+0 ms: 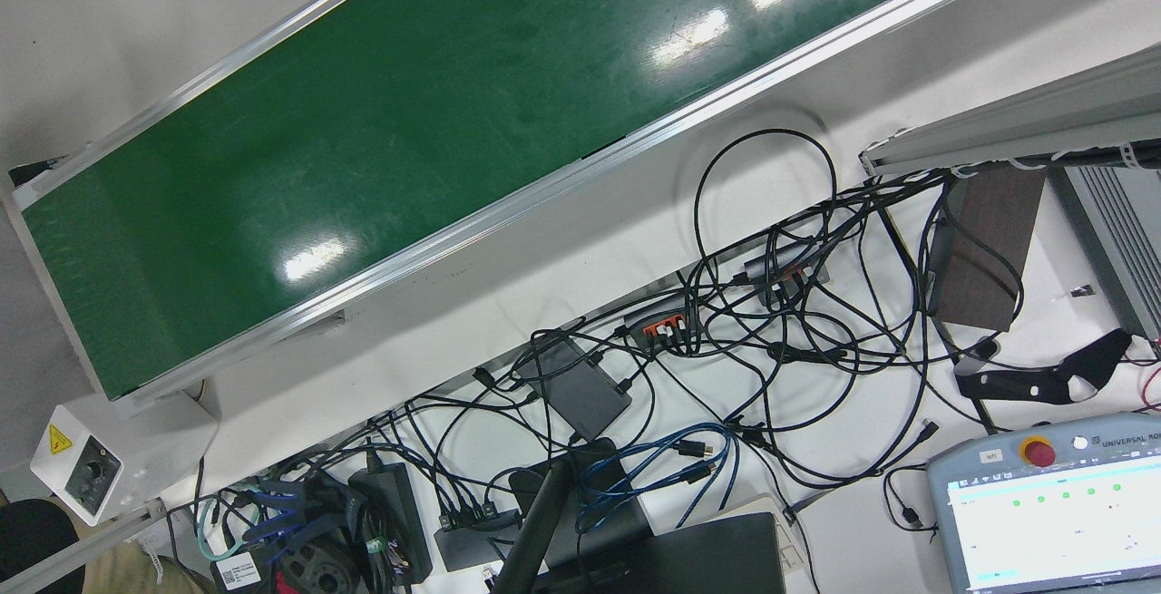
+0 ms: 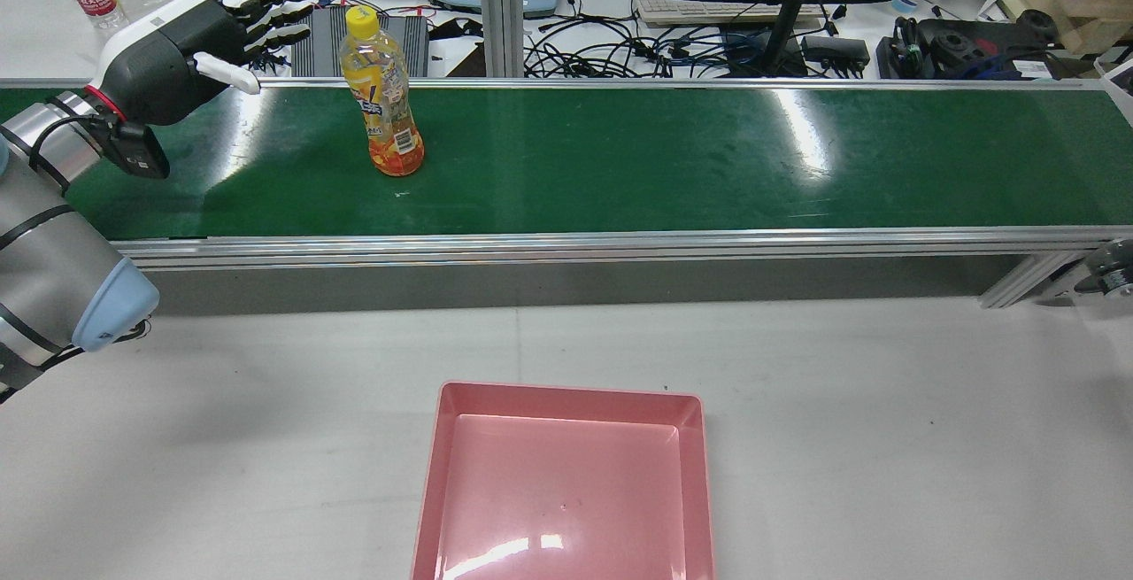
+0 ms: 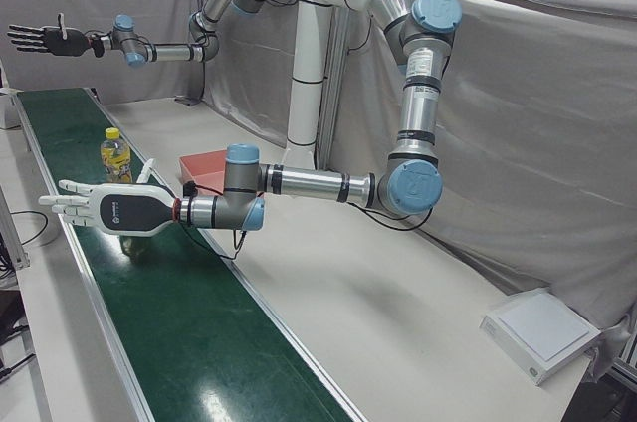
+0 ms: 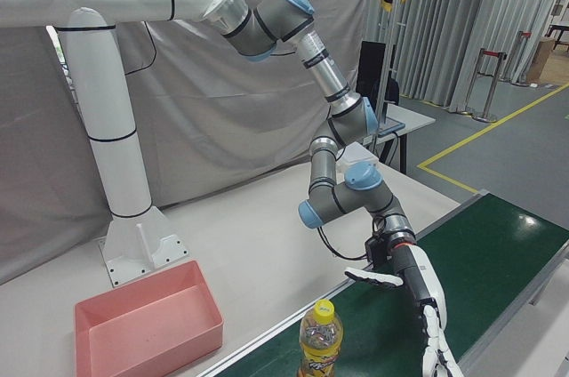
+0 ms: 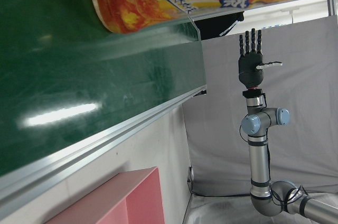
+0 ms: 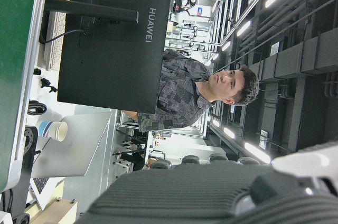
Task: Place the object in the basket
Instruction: 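Move the left hand over the conveyor toward the orange-labelled bottle, then close the left hand around the bottle's upper body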
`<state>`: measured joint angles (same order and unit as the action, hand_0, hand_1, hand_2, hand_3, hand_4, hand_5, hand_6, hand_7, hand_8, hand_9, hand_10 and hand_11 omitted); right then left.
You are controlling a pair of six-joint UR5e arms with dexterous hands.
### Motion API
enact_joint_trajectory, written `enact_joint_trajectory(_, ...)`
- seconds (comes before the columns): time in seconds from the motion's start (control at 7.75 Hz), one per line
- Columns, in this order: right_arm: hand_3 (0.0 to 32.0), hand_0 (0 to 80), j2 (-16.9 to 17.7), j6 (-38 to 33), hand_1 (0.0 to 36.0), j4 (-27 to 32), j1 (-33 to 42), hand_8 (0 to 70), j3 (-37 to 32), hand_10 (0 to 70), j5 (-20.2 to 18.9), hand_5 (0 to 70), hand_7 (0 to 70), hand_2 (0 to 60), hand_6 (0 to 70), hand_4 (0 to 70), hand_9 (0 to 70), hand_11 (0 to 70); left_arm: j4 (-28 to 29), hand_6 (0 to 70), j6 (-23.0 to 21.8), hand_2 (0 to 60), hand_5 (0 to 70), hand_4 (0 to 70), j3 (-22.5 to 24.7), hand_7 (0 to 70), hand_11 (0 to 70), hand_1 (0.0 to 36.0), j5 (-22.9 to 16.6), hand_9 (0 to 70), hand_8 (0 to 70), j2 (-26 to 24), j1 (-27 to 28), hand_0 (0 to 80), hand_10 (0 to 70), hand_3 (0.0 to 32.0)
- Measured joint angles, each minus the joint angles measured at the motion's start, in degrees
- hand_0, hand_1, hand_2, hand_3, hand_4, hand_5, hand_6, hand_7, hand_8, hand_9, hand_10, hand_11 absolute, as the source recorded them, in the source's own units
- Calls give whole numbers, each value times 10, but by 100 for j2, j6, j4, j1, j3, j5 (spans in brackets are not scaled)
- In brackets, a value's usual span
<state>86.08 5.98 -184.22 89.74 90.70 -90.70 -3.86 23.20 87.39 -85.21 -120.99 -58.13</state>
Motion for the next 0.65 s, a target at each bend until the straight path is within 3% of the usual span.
enact_joint_trajectory(0.52, 0, 0, 0, 0, 0, 0, 0, 0, 0, 0, 0, 0, 0, 0, 0, 0, 0, 0, -222, 0, 161, 0, 180, 179, 6, 7, 152, 40, 7, 146, 89, -357, 380, 466, 101, 0)
enact_joint_trajectory(0.65, 0, 0, -3, 0, 0, 0, 0, 0, 0, 0, 0, 0, 0, 0, 0, 0, 0, 0, -248, 33, 162, 5, 323, 217, 3, 65, 289, 86, 14, 251, 166, -412, 462, 479, 193, 0)
